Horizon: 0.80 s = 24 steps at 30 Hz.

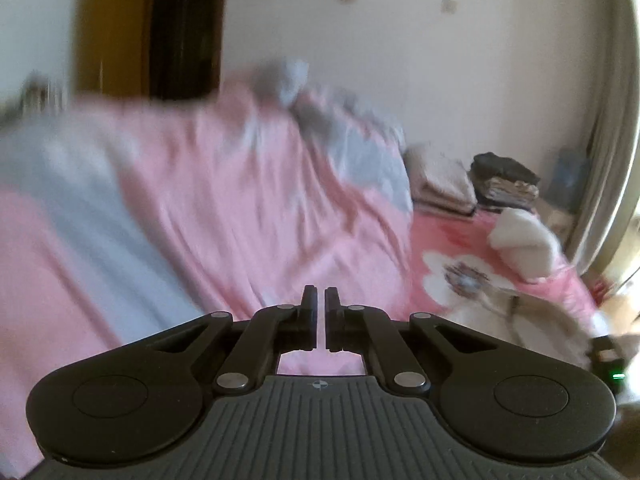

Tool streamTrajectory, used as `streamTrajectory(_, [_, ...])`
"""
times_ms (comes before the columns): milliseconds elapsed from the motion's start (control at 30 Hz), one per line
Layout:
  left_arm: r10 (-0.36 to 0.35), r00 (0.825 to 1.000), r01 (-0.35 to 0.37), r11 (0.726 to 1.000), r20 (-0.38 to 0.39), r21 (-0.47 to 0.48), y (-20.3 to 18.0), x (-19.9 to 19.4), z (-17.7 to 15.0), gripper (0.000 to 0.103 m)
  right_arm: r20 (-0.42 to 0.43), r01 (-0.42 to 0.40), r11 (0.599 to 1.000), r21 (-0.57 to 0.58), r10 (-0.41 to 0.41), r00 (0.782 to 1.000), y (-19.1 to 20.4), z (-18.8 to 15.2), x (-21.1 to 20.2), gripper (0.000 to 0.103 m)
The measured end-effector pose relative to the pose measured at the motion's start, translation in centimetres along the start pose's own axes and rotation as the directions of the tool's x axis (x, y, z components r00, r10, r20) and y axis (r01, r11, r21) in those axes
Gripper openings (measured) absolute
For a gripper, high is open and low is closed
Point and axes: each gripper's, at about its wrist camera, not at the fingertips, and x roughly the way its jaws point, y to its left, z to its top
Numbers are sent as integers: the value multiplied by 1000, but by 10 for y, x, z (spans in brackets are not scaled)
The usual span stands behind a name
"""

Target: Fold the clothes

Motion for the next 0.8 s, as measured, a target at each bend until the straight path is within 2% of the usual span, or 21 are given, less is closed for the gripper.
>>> streamTrajectory(67, [-61,996,54,992,-59,-113,1,10,-32,6,-11,-16,1000,10,16,1000,-1,-1,0,23])
streamTrajectory(133, [-126,986,100,973,-112,-208,-2,21,-68,17,-39,-39,999,16,40,998,-1,-1,3,24])
streamTrajectory(167, [-149,980,115,964,-132,-238,-5,26,-85,26,-53,-56,998,18,57,997,0,-2,4,27])
streamTrajectory(200, [-172,973,124,952,-155,-280,-7,31,-104,32,-73,-78,997,17,79,994,2,-3,5,34])
streamTrajectory(267, [-227,953,141,918,-200,-372,-10,42,-142,33,-115,-106,994,14,107,988,7,-4,9,42])
streamTrajectory(333, [-270,938,149,881,-218,-448,-9,49,-167,36,-153,-142,989,29,145,978,11,-5,15,45])
streamTrajectory(367, [-278,935,147,868,-220,-475,-9,51,-175,42,-174,-160,986,57,167,970,12,-6,19,46])
streamTrajectory(400, [-281,934,139,855,-220,-500,-9,53,-182,53,-197,-175,979,101,192,961,11,-6,25,47])
streamTrajectory(467, [-275,938,129,840,-209,-526,-8,56,-191,67,-229,-191,963,188,232,945,7,-7,38,49])
streamTrajectory(533, [-252,949,116,836,-188,-536,-6,59,-196,70,-254,-193,942,275,265,930,3,-8,53,52])
streamTrajectory(633, [-203,968,94,836,-145,-540,-3,62,-198,85,-271,-176,904,390,295,916,-4,-8,73,56])
streamTrajectory(700, [-127,981,34,855,-146,-517,-2,60,-199,95,-260,-179,872,455,322,910,-11,-10,80,57])
streamTrajectory(800, [-83,985,-4,862,-149,-506,3,54,-207,97,-256,-168,826,538,350,901,-21,-16,86,58])
